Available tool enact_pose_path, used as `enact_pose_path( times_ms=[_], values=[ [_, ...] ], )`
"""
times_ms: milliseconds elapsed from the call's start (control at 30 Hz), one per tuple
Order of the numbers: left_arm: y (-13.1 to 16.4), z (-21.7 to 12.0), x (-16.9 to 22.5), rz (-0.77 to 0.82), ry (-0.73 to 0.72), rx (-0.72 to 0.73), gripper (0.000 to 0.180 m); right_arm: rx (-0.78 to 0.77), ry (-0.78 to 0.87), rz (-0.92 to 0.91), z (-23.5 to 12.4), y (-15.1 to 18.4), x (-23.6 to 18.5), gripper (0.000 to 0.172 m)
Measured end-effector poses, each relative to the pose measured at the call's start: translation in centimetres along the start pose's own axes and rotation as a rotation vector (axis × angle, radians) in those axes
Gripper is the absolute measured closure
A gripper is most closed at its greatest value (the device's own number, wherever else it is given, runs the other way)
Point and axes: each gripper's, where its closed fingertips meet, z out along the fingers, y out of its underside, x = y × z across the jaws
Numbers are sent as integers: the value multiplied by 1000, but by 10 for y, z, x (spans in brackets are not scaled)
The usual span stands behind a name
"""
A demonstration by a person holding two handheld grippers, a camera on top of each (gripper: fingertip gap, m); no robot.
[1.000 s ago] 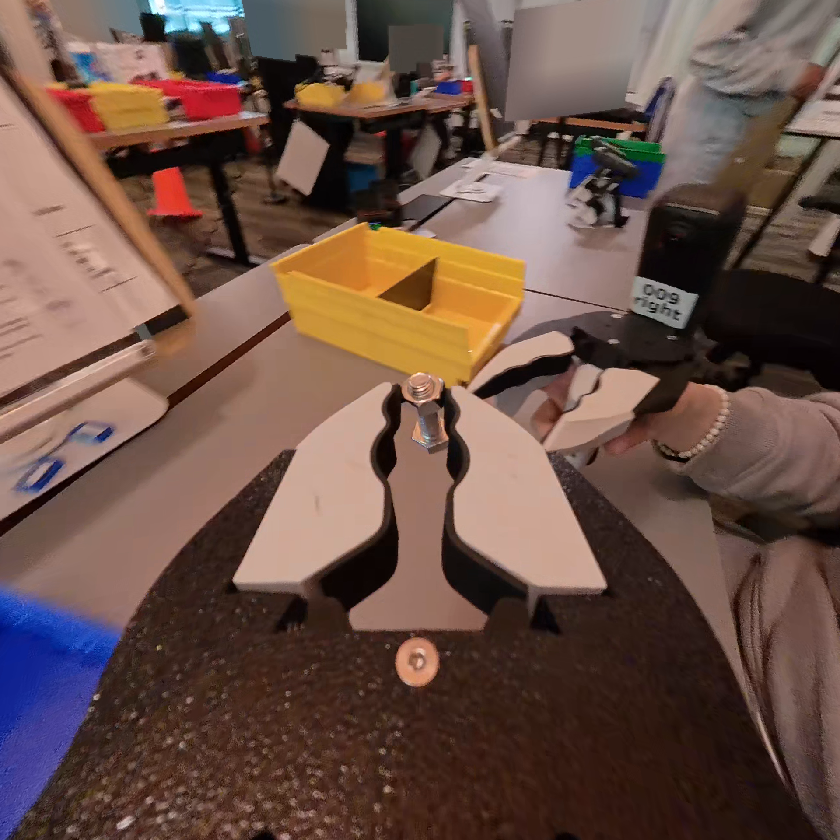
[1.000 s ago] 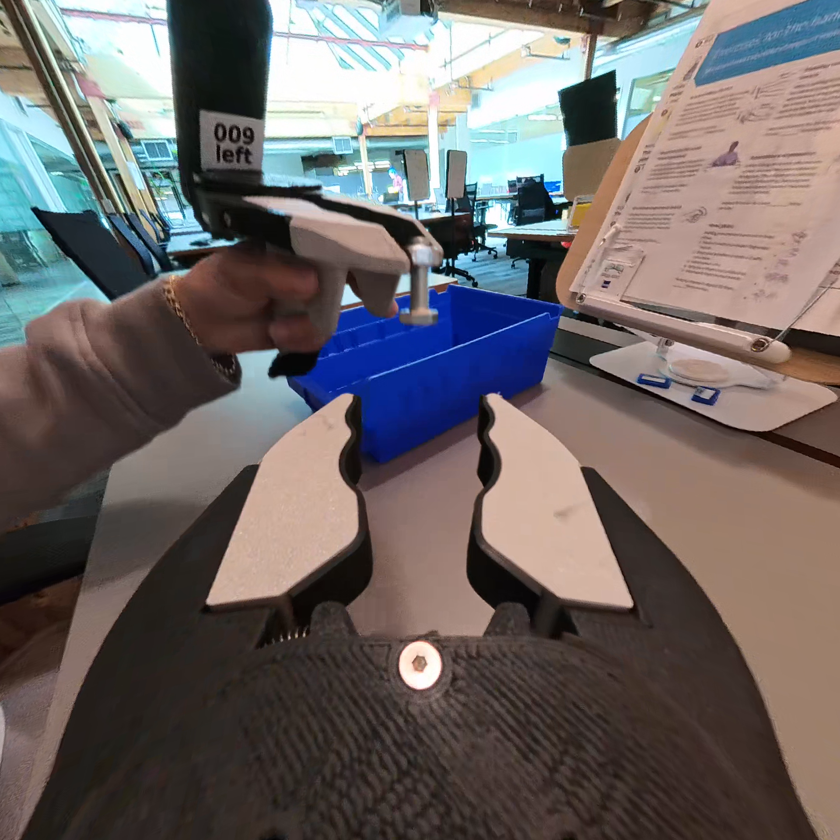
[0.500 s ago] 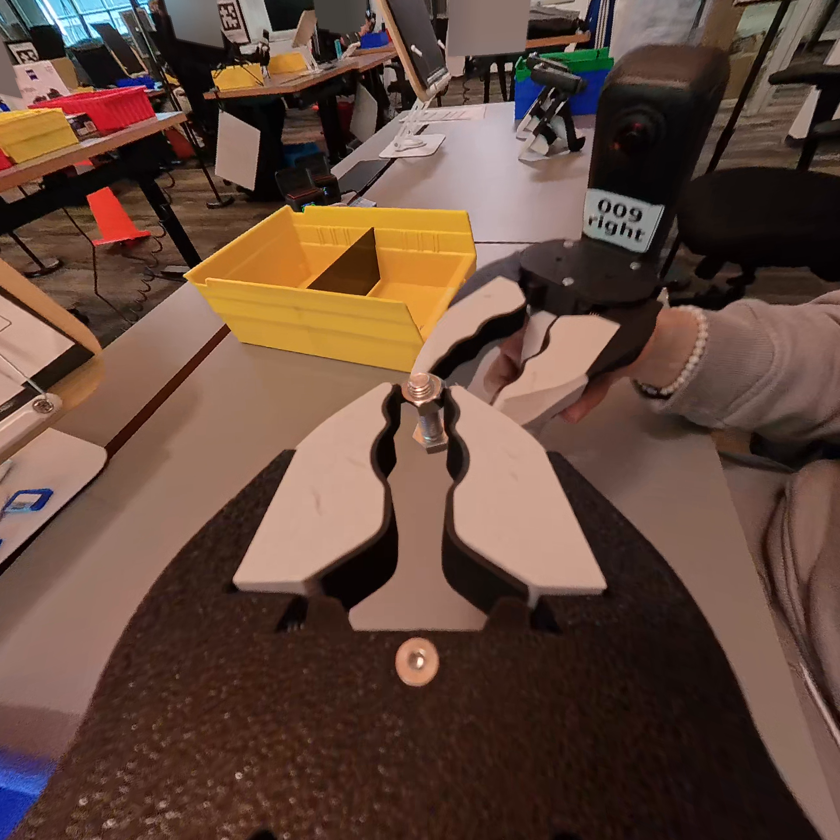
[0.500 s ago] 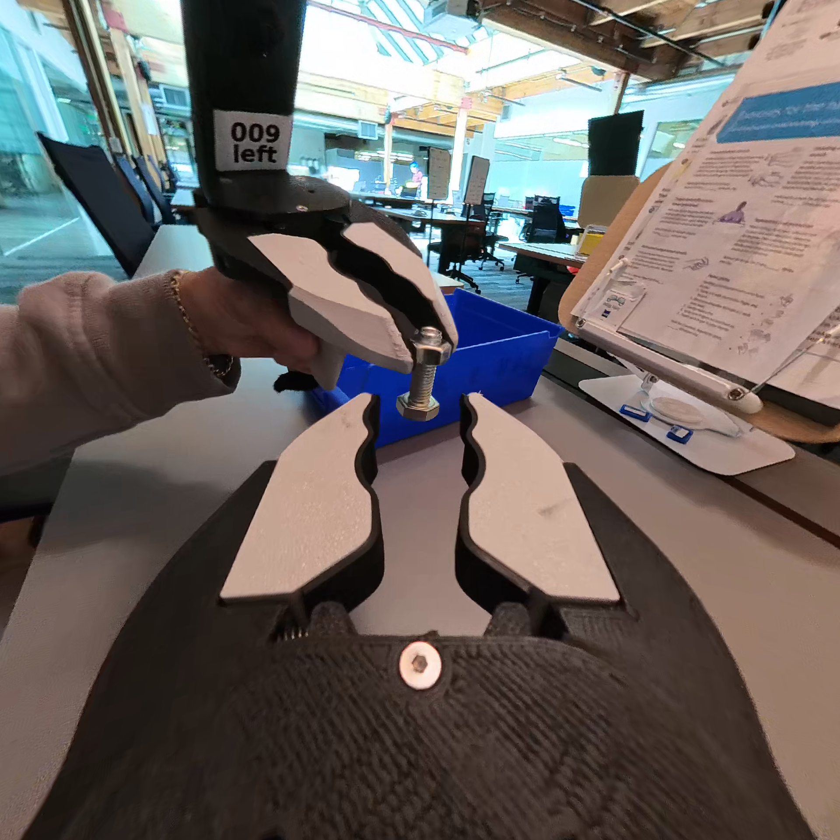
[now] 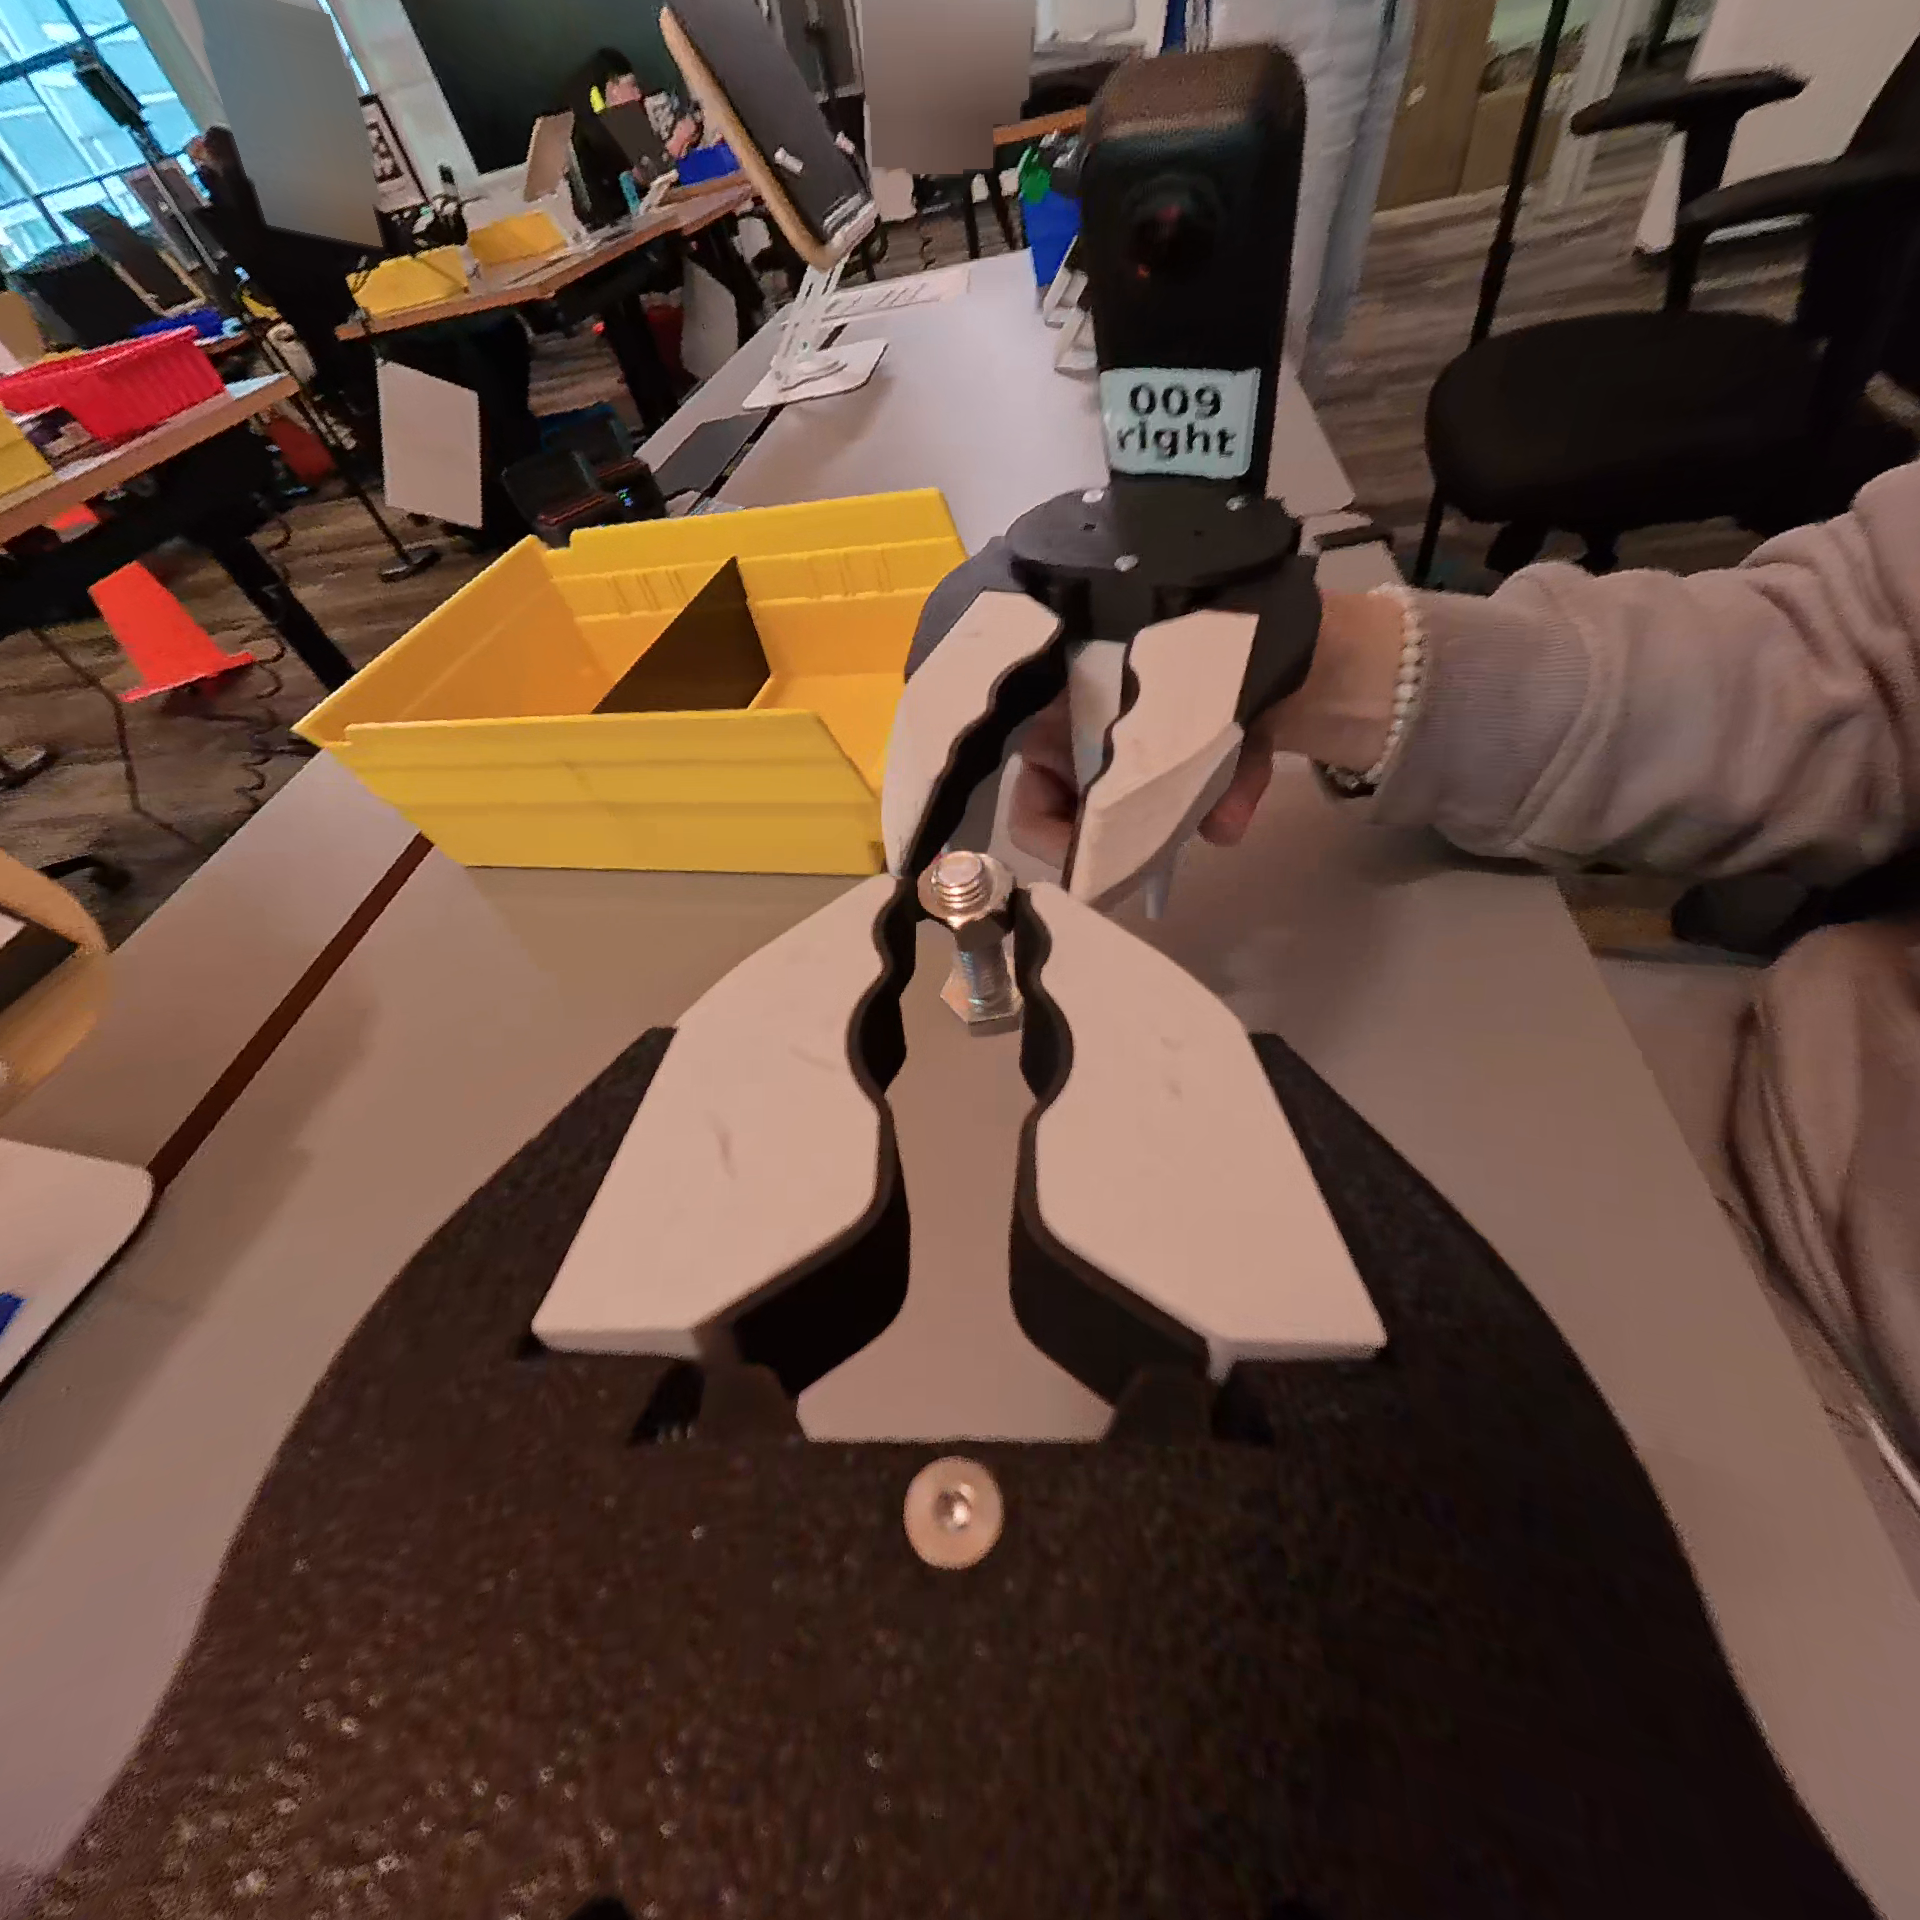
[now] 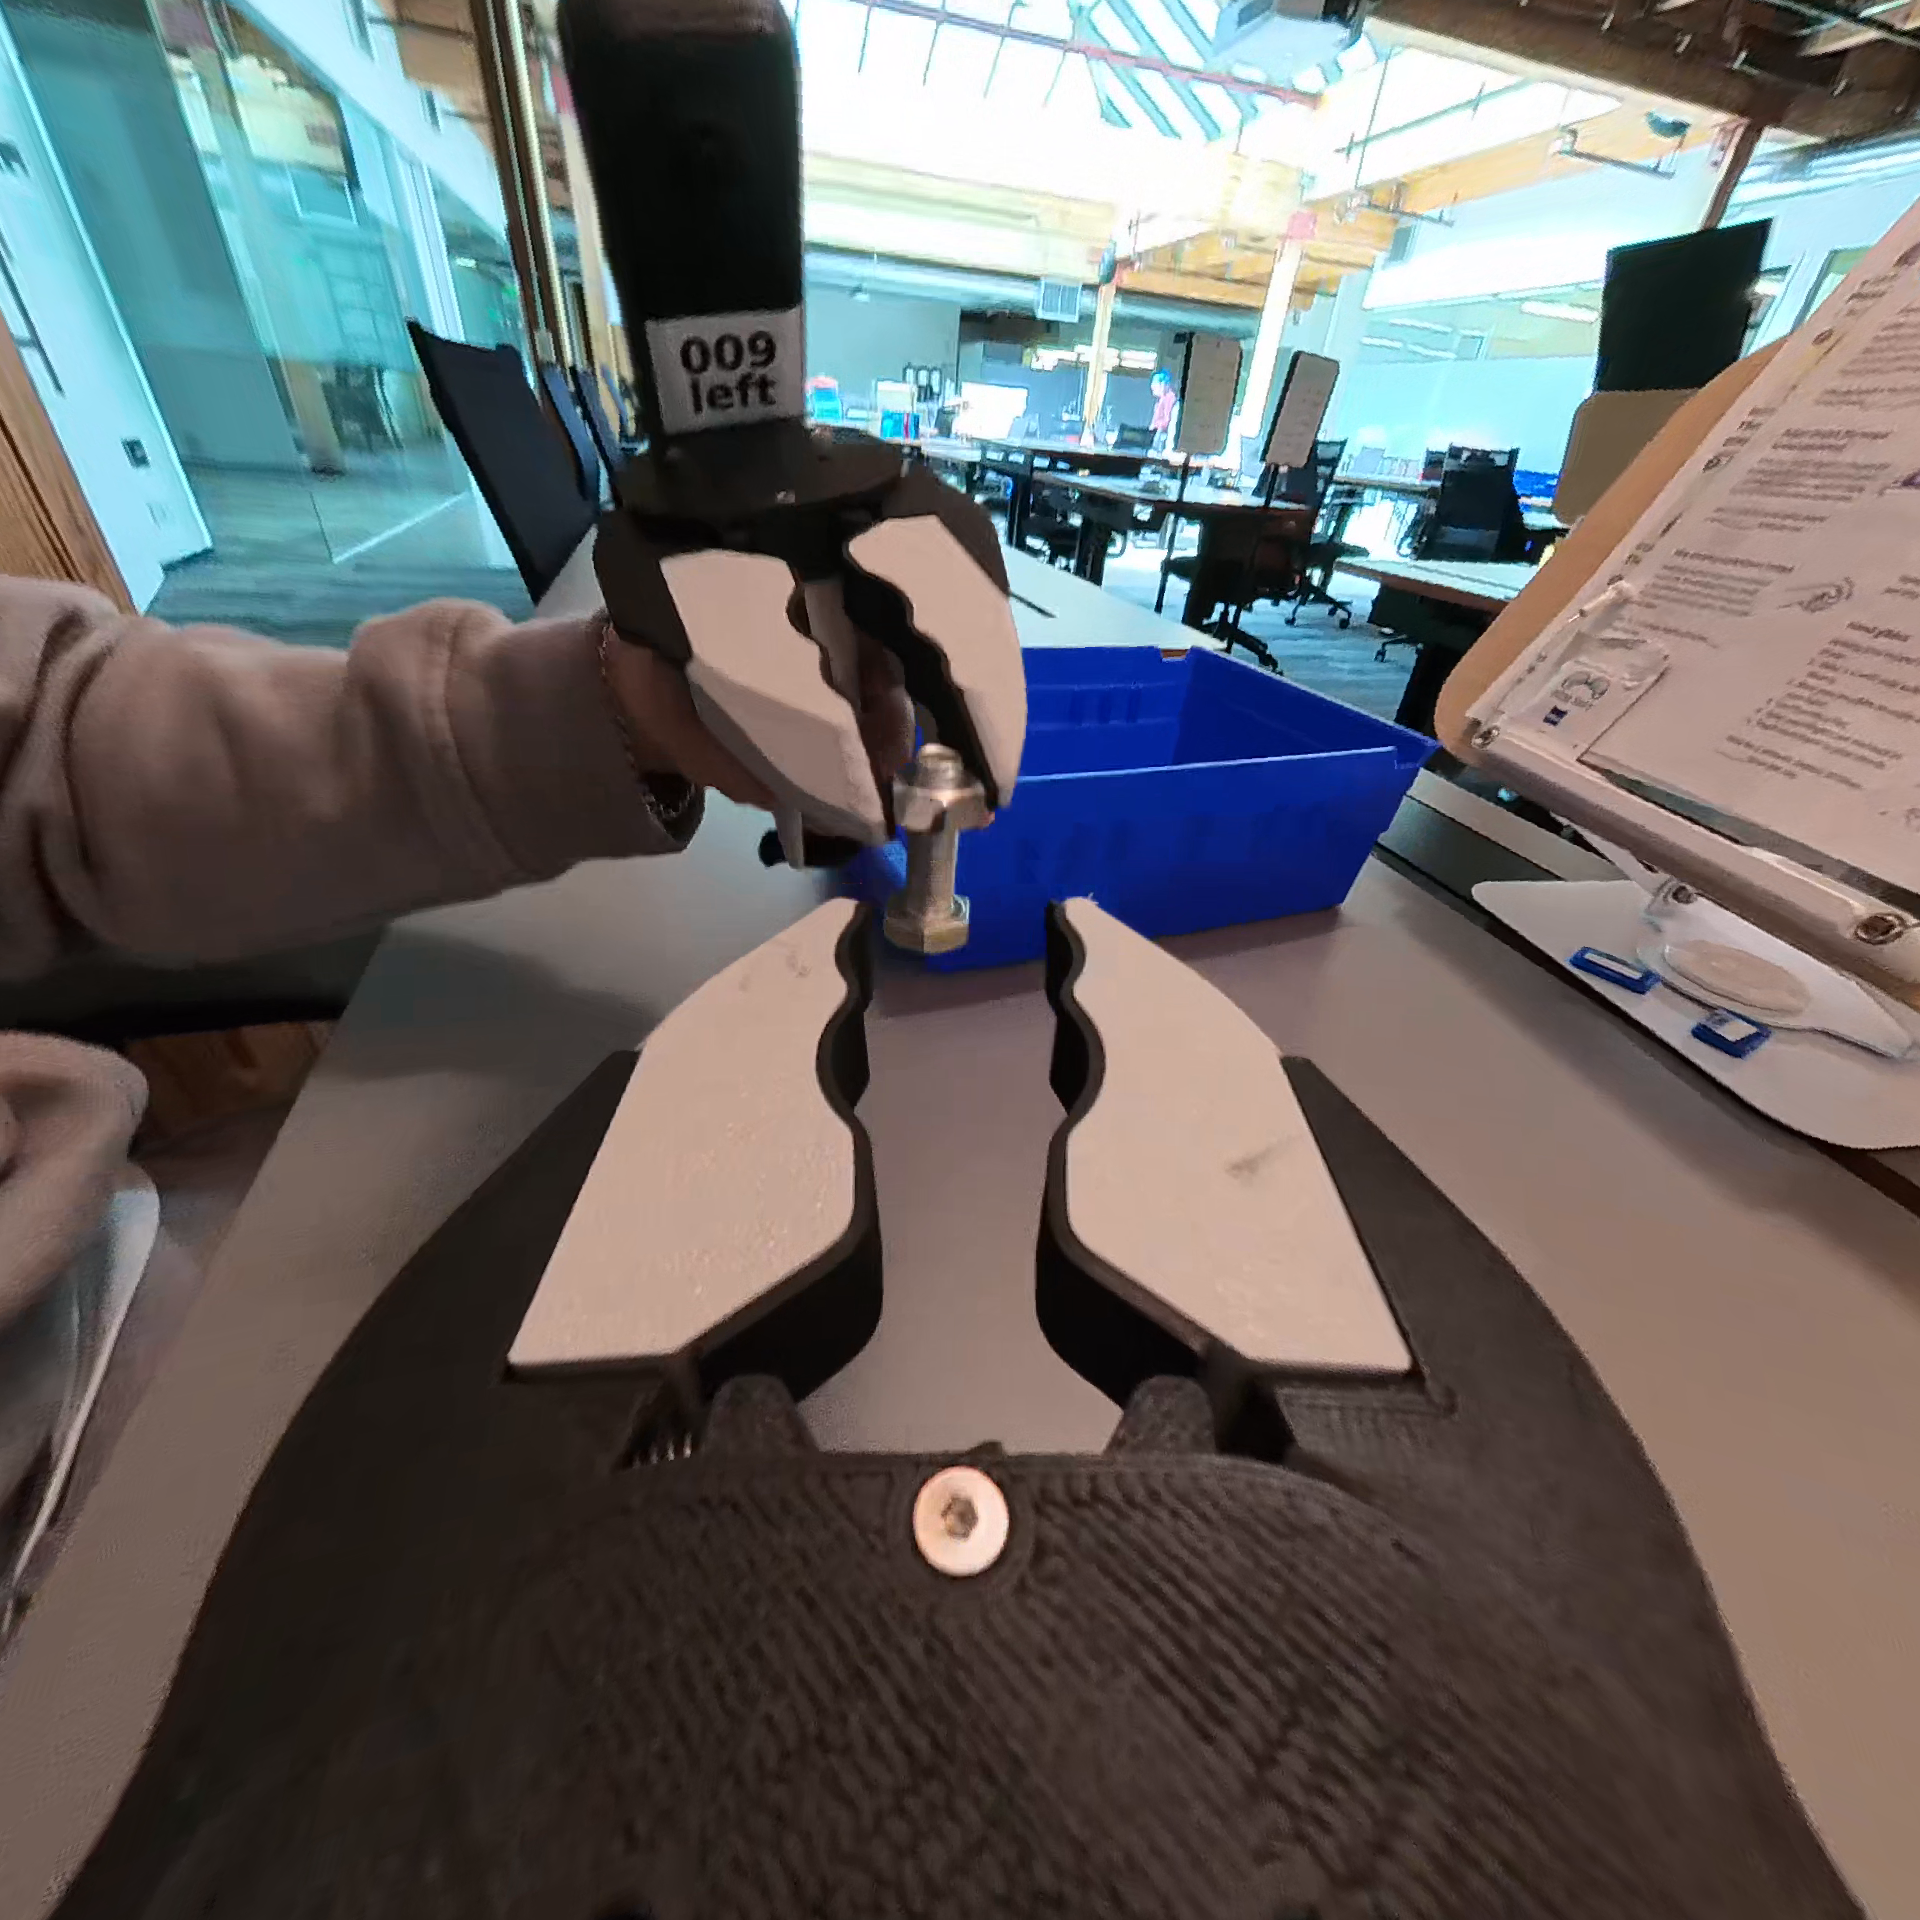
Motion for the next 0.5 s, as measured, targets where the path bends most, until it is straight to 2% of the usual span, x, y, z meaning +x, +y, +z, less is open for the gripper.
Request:
enact_pose_path(
  times_ms=[200,300,400,500],
  values=[
    [-2,0,9,6,69,29,163,-10,-52,12,5,7,-7,146],
    [-2,0,14,37,91,22,163,52,-113,72,1,-1,-13,144],
    [1,1,14,74,80,-5,163,122,-163,146,-2,-13,-17,147],
    [2,3,13,152,32,-42,163,111,-154,252,0,-13,-13,144]
  ],
)
